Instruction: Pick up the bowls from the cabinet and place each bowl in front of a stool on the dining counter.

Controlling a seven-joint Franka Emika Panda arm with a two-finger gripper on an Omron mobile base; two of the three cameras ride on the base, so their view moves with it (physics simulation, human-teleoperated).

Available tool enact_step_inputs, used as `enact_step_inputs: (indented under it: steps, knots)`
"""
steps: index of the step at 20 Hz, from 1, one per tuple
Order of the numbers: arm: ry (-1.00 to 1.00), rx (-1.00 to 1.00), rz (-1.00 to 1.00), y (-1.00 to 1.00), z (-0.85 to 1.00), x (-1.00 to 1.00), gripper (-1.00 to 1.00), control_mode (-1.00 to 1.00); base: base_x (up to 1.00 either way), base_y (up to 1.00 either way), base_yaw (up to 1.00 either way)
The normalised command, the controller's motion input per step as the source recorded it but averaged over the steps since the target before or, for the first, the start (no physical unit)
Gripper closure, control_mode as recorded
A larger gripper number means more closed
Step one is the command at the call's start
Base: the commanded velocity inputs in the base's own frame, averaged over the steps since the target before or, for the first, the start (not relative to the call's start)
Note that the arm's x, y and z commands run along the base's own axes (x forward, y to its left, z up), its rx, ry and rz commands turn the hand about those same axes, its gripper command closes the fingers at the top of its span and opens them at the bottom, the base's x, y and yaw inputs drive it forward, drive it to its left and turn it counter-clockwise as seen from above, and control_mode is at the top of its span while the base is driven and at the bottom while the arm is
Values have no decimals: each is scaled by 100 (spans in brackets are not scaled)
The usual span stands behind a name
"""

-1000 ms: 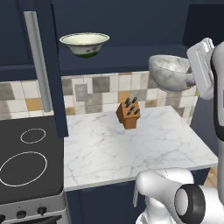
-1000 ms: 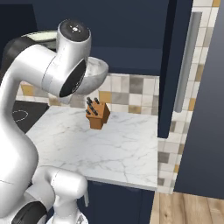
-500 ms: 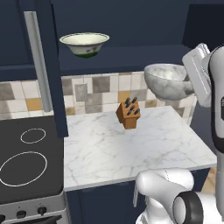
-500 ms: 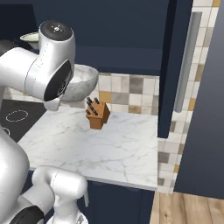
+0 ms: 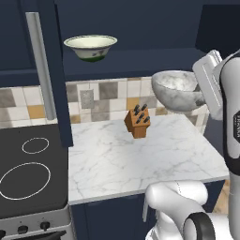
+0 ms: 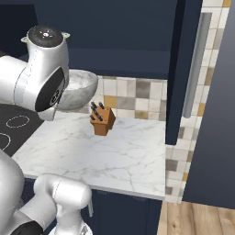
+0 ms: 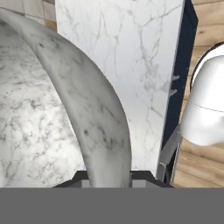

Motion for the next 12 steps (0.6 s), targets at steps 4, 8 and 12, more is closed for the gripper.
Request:
enact_step_inputs:
  steps: [4, 8, 12]
  knots:
    - [0, -1, 0, 4, 0, 0, 100, 100, -11, 3, 1]
    - [0, 0, 0, 0, 0, 0, 100, 100, -81, -11, 13]
    - [0, 0, 0, 0, 0, 0, 100, 100, -100, -14, 35]
